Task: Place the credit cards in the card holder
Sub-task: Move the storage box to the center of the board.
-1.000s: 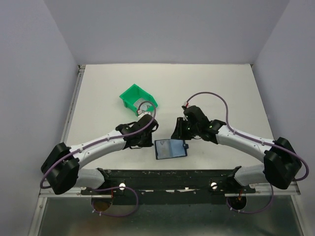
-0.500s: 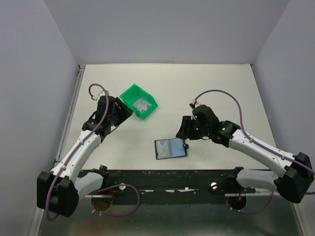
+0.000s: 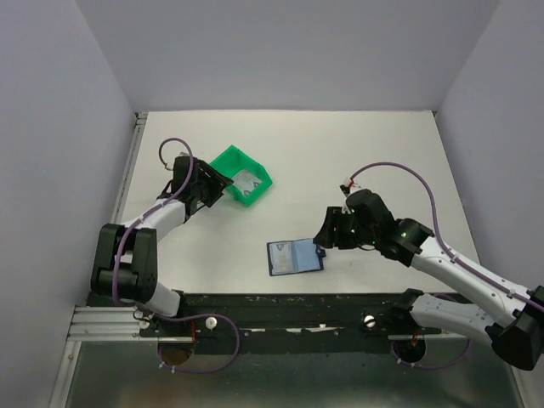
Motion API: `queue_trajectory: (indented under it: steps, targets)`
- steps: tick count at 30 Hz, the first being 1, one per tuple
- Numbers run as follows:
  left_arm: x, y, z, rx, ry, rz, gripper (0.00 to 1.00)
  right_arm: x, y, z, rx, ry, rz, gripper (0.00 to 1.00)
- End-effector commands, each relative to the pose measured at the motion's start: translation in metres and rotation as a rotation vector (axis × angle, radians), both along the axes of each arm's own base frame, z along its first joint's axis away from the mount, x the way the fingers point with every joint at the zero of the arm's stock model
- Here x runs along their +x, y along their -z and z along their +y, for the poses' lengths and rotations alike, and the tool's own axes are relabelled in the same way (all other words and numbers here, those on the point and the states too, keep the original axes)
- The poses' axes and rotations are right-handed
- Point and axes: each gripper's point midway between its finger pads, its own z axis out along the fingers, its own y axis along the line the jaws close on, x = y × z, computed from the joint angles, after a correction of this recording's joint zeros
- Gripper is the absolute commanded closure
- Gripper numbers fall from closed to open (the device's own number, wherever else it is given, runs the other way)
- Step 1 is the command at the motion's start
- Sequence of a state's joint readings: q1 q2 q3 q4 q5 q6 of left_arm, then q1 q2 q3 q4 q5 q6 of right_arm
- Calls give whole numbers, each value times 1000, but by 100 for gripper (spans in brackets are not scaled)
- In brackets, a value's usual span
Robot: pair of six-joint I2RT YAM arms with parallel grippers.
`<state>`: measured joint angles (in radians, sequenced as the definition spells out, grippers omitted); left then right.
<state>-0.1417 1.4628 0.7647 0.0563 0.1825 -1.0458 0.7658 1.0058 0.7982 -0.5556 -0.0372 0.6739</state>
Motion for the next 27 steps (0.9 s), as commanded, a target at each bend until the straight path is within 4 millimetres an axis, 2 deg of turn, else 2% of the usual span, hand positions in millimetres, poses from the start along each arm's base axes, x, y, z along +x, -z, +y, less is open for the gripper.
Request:
queue_trajectory:
  steps: [1,4,9,12,16,18,24,26,27]
  targets:
    - [30,-16,-7,-42,18,-62,39,-6,1,-12,-31,24,7,42]
    - [38,-13,-7,-16,27,-46,48,-5,-1,-18,-49,41,-14,42]
    - [47,-13,-8,12,59,-48,71,-5,-2,-21,-59,45,-19,42]
    - [47,-13,-9,36,85,-43,81,-5,-2,-21,-62,42,-20,42]
    - [40,-13,-16,48,153,-41,89,-1,-6,-22,-77,25,-44,42]
    - [34,-10,-22,59,199,-40,91,2,-11,-19,-82,11,-61,42]
    - [-3,7,-39,71,309,-11,99,11,-23,-12,-89,-23,-95,45]
    - [-17,11,-43,79,341,-8,100,14,-27,-6,-86,-52,-106,46]
    - [-18,9,-45,81,347,-38,100,15,-28,-2,-80,-69,-113,47]
